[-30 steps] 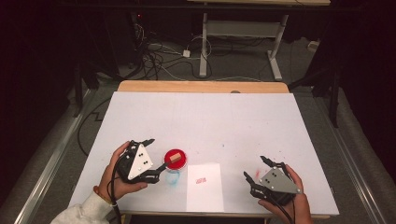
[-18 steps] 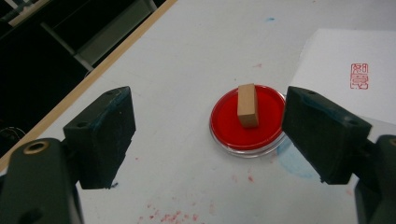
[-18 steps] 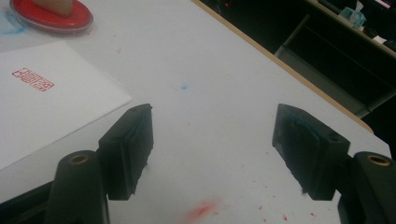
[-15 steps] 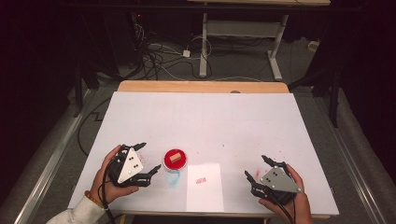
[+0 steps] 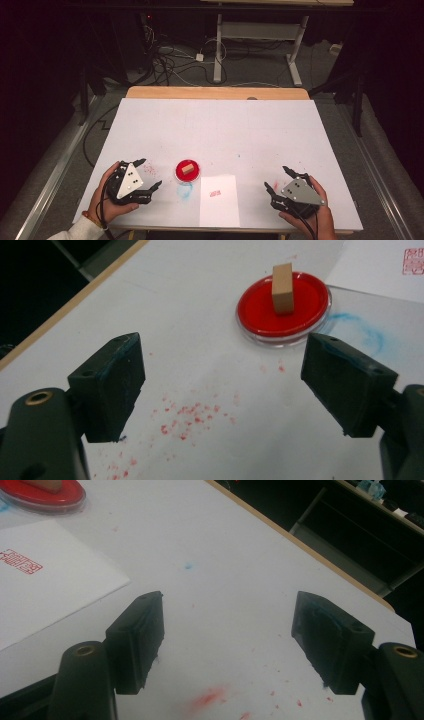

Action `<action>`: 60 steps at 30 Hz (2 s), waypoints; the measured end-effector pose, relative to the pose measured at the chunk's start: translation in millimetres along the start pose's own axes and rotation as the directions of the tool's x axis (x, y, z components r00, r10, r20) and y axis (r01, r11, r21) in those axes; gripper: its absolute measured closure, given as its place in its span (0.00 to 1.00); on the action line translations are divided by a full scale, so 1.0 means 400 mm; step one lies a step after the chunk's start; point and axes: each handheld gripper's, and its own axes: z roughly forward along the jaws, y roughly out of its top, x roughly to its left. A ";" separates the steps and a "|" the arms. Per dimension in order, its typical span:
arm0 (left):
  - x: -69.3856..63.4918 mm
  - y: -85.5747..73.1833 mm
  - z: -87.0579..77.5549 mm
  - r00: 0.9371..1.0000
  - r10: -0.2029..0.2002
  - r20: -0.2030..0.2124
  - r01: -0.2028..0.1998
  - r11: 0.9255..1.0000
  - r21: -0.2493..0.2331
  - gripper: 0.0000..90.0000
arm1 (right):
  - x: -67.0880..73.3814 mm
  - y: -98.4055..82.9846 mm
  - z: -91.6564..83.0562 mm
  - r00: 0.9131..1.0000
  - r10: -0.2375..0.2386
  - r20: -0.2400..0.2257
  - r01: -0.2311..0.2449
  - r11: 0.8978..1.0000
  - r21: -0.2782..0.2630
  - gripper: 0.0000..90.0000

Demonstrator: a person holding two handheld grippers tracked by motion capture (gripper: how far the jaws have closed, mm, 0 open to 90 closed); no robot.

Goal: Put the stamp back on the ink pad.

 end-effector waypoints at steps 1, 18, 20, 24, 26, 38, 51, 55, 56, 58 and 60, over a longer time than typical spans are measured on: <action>0.000 -0.005 0.000 1.000 0.001 -0.002 -0.001 1.000 0.004 0.19 | -0.001 -0.001 0.000 1.000 0.001 0.003 -0.001 1.000 -0.001 0.33; -0.029 -0.084 -0.014 0.999 -0.045 0.006 0.044 0.996 0.074 0.19 | -0.006 0.004 0.006 1.000 0.006 0.001 -0.006 1.000 -0.008 0.33; -0.032 -0.083 -0.013 0.999 -0.039 0.012 0.038 0.996 0.078 0.19 | -0.006 0.005 0.006 1.000 0.006 0.000 -0.006 1.000 -0.012 0.33; -0.034 -0.079 -0.007 0.999 -0.030 0.019 0.029 0.997 0.072 0.19 | -0.005 0.004 0.004 1.000 0.002 0.004 -0.002 1.000 -0.013 0.33; -0.035 -0.082 -0.007 0.999 -0.032 0.027 0.030 0.997 0.068 0.19 | -0.004 0.003 0.004 1.000 -0.007 0.005 0.007 1.000 -0.007 0.33; -0.033 -0.082 -0.013 0.999 -0.029 0.023 0.028 0.998 0.058 0.19 | 0.005 0.008 0.002 1.000 -0.014 0.005 0.014 1.000 -0.011 0.33; -0.033 -0.082 -0.013 0.999 -0.026 0.029 0.024 0.998 0.063 0.19 | 0.005 0.009 0.002 1.000 -0.014 0.005 0.014 1.000 -0.012 0.33; -0.034 -0.081 -0.012 0.999 -0.024 0.029 0.022 0.998 0.064 0.19 | 0.005 0.009 0.003 1.000 -0.016 0.002 0.016 1.000 -0.011 0.33; -0.033 -0.081 -0.012 0.999 -0.027 0.029 0.025 0.998 0.063 0.19 | 0.005 0.009 0.003 1.000 -0.015 0.002 0.015 1.000 -0.012 0.33; -0.033 -0.080 -0.012 0.999 -0.026 0.024 0.024 0.998 0.063 0.19 | 0.005 0.008 0.002 1.000 -0.014 0.001 0.014 1.000 -0.012 0.33; -0.031 -0.080 -0.012 0.999 -0.030 0.027 0.028 0.998 0.060 0.19 | 0.004 0.008 0.002 1.000 -0.014 0.000 0.014 1.000 -0.014 0.33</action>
